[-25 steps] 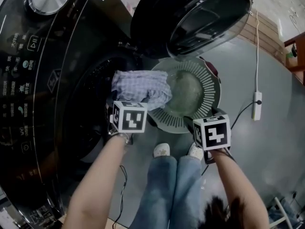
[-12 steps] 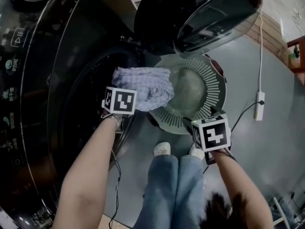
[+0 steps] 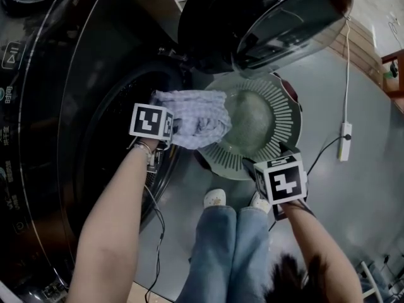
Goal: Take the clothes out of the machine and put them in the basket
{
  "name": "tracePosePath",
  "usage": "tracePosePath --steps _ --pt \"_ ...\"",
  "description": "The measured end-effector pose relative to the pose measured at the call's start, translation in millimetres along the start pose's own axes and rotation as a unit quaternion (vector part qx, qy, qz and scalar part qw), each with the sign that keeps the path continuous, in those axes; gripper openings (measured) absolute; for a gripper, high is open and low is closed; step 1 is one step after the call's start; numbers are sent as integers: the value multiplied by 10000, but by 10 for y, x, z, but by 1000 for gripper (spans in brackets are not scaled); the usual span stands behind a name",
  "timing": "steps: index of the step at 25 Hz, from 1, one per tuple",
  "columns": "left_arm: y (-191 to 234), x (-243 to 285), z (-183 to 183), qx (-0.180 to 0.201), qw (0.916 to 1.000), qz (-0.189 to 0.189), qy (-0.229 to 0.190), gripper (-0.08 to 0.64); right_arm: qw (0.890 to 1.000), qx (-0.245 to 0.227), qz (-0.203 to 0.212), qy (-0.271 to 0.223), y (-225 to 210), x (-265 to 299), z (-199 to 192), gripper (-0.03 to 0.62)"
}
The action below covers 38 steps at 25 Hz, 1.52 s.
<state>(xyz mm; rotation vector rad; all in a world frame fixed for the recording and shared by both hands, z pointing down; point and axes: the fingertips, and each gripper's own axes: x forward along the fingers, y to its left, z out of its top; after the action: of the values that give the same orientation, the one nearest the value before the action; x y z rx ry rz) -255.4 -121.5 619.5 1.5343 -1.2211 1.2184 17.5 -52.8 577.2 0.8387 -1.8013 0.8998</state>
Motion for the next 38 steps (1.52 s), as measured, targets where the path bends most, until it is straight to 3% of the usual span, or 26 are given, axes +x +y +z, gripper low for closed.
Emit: tracePosePath --steps 1,3,5,9,12,16,19,28,38 --pt "-9 -17 20 115 9998 124 -48 373 10000 3 2 -6 5 -5 9 453" --pt "127 -98 -6 368 9963 779 34 360 10000 1 23 -16 20 -26 18 453" --pt "139 -150 -46 480 9931 1066 117 351 10000 7 35 -35 21 -52 13 453" --pt "19 -236 -35 640 9894 1298 -74 287 10000 43 11 -45 -14 -104 -18 453" --pt "-16 -411 5 696 9843 1561 -445 28 10000 68 -13 -51 -49 -152 -49 453" --pt "-218 -531 -29 645 9830 1612 -597 26 9999 65 12 -112 -64 -230 -51 453" --pt "-393 -614 -31 405 9848 1514 -744 26 9999 80 -23 -146 -97 -287 -43 453" --pt "-1009 -821 76 431 9881 986 -1100 25 9996 164 -64 -206 -176 -387 -59 451" --pt "-1818 -944 395 101 9867 -405 -1568 25 9982 524 -200 -216 -315 -377 -142 446"
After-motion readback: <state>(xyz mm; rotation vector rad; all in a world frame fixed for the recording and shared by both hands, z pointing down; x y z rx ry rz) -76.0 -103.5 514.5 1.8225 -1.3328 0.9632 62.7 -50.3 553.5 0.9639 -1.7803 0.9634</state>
